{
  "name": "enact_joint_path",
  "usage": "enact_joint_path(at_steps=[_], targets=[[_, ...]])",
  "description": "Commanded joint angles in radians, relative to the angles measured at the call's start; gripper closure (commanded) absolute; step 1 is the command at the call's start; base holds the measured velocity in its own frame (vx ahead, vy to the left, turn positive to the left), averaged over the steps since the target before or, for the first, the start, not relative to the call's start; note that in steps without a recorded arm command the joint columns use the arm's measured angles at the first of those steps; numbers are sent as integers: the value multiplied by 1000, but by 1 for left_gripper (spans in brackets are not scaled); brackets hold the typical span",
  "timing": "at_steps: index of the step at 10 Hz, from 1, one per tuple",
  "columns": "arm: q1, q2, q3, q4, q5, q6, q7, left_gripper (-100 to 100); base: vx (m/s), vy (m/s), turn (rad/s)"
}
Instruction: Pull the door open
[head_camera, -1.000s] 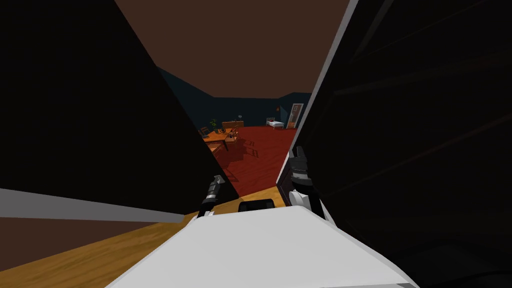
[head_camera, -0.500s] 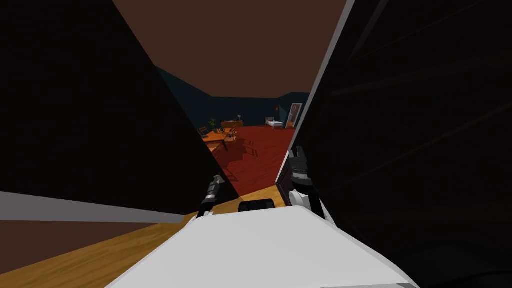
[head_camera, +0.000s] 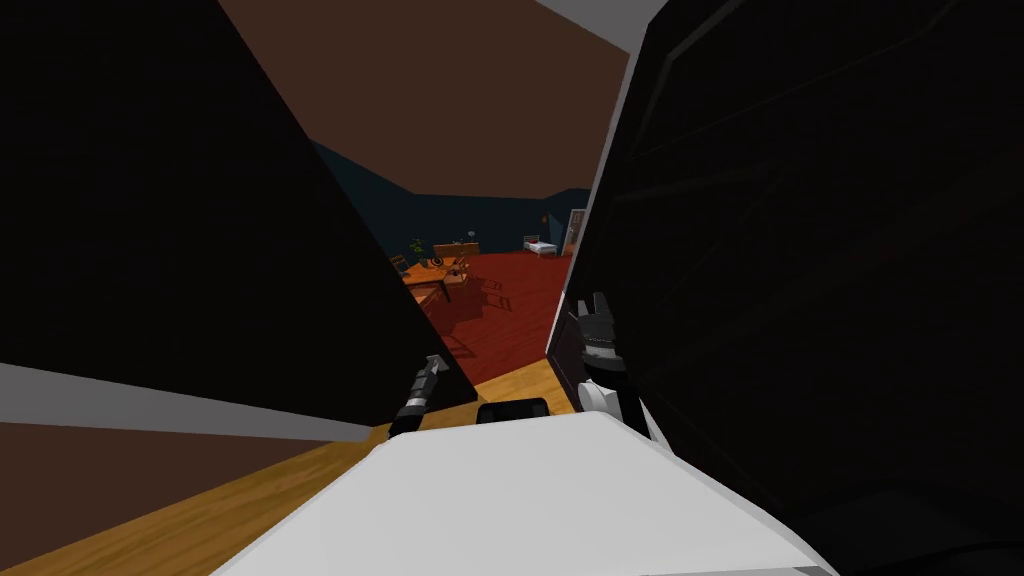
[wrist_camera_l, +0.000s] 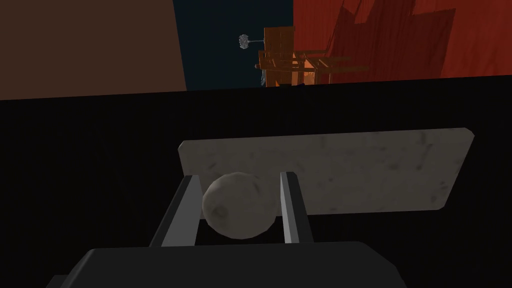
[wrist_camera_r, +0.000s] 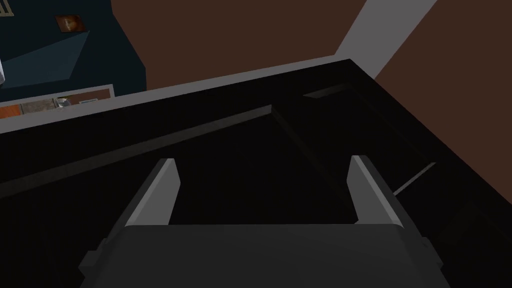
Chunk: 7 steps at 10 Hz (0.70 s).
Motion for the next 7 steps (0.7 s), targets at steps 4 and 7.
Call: enact_joint_path(at_steps=[4,7], targets=[[42,29,-29,3,-18,-58,38,100,-177,32,-94],[87,59,-46,1,-32,-119,69,100,-210,69,-168]])
